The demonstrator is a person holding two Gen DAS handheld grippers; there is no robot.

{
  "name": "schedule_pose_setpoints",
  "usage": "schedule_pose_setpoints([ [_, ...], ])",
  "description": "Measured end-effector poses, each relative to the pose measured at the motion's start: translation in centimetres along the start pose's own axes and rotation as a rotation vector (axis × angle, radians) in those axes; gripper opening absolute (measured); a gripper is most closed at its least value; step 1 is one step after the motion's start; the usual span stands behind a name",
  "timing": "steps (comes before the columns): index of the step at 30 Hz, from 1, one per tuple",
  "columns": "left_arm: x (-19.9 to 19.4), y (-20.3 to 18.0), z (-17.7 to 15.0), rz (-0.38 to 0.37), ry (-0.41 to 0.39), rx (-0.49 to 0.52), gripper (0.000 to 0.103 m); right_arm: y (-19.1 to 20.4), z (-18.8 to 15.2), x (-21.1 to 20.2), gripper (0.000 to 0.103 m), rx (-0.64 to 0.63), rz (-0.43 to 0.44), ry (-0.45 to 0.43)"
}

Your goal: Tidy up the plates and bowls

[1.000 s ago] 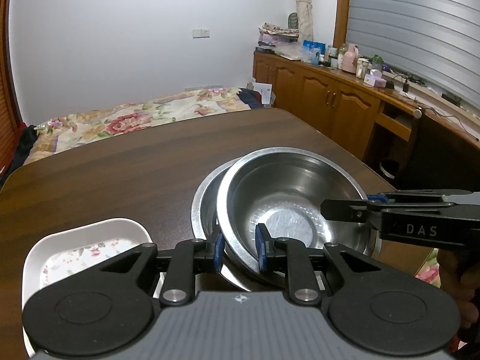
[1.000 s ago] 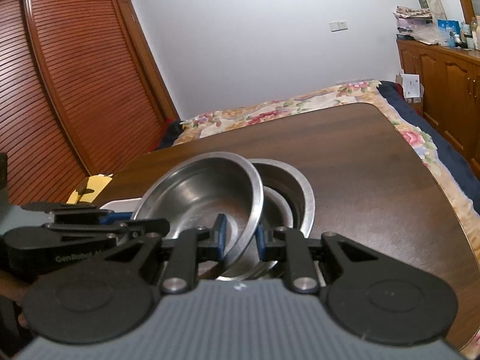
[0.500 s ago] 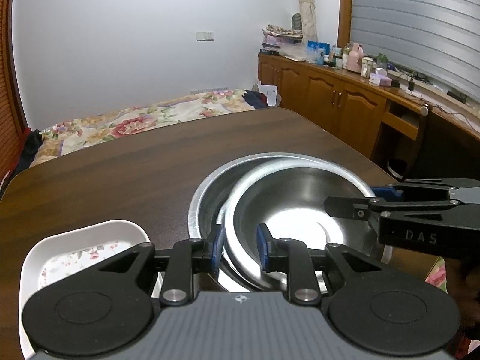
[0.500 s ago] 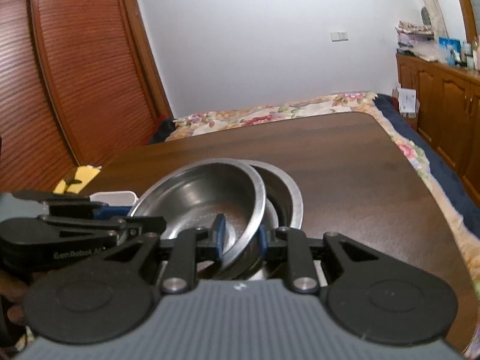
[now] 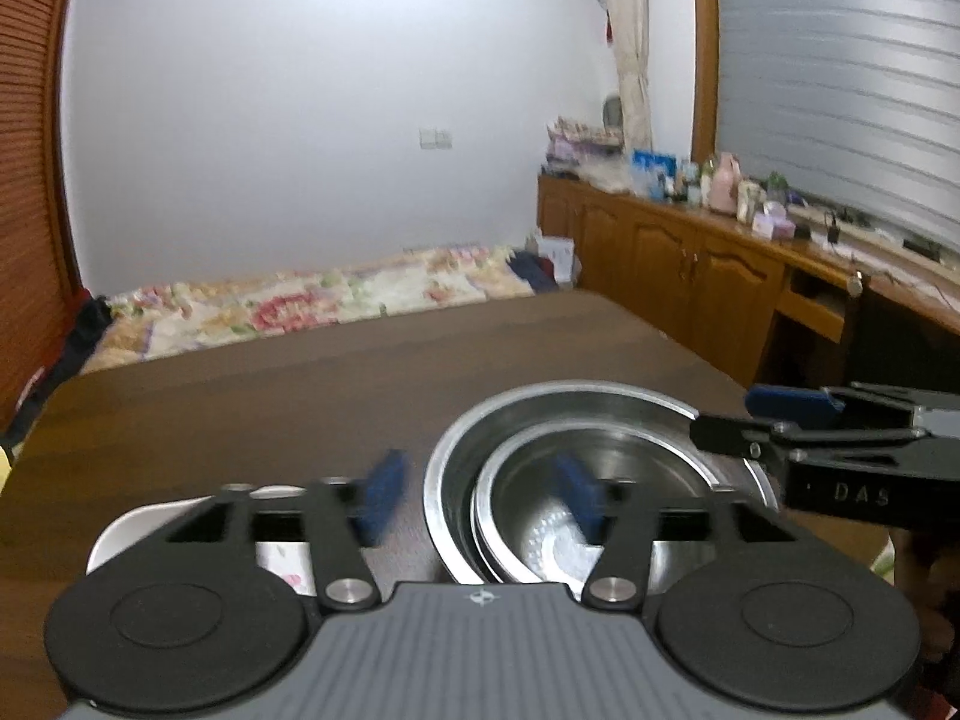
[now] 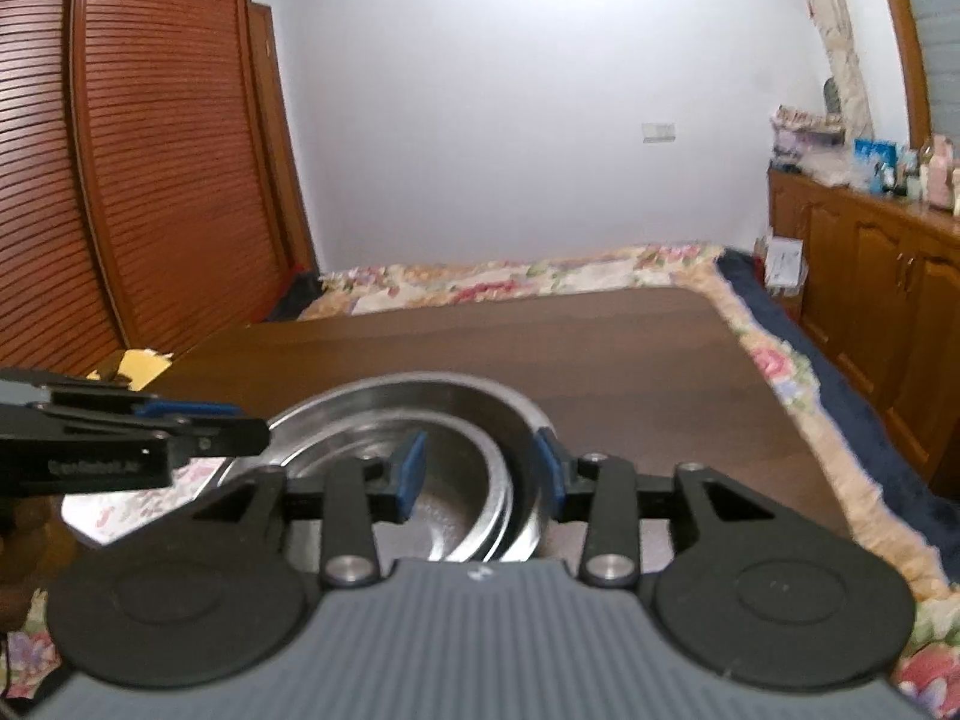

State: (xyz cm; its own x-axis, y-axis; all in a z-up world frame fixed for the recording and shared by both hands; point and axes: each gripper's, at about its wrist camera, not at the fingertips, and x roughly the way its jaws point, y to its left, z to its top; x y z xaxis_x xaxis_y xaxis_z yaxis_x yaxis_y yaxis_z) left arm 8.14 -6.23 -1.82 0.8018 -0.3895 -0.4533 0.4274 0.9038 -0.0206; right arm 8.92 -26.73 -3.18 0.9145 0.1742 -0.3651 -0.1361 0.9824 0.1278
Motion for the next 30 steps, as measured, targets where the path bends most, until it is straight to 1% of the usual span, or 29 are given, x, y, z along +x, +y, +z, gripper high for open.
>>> schedule_pose_setpoints([
  [3,0.0,-0.2,-0.4,0.009,-0.022,0.000,0.075,-0.2,-0.4,0.1,0.061,-0.017,-0.021,-0.017],
  [5,0.3,-0.1,-0.7,0.012,-0.024,-0.007,0.077,-0.3,-0.8,0.7,0.064,-0.012,-0.028,-0.003],
  [7,0.8,-0.1,-1.1,0.005,-0.004,-0.014,0.076,-0.6,-1.2,1.2,0.065,-0.001,-0.029,0.007],
  [8,1.1,-0.1,-1.1,0.002,0.006,-0.014,0.074,-0.7,-1.3,1.5,0.065,0.003,-0.027,0.011],
  [10,1.5,0.2,-1.5,0.004,0.028,-0.014,0.066,-0.7,-1.5,2.0,0.065,0.015,-0.026,0.018],
  [12,1.8,0.2,-1.7,0.001,0.051,-0.021,0.055,-0.8,-1.7,2.3,0.065,0.029,-0.018,0.025],
  [15,2.1,0.5,-1.8,-0.008,0.067,-0.039,0.051,-0.9,-1.8,2.5,0.065,0.047,-0.006,0.027],
  [22,2.4,0.3,-2.0,-0.015,0.083,-0.044,0.041,-0.8,-2.5,2.9,0.065,0.064,-0.002,0.015],
  [26,2.6,0.3,-2.3,-0.017,0.089,-0.047,0.040,-0.6,-2.7,3.2,0.052,0.065,0.011,0.028],
  [28,2.6,0.2,-2.3,-0.016,0.088,-0.048,0.040,-0.6,-2.9,3.4,0.050,0.064,0.014,0.035],
  [30,2.7,0.2,-2.4,-0.009,0.088,-0.044,0.040,-0.6,-2.9,3.5,0.044,0.068,0.025,0.040],
])
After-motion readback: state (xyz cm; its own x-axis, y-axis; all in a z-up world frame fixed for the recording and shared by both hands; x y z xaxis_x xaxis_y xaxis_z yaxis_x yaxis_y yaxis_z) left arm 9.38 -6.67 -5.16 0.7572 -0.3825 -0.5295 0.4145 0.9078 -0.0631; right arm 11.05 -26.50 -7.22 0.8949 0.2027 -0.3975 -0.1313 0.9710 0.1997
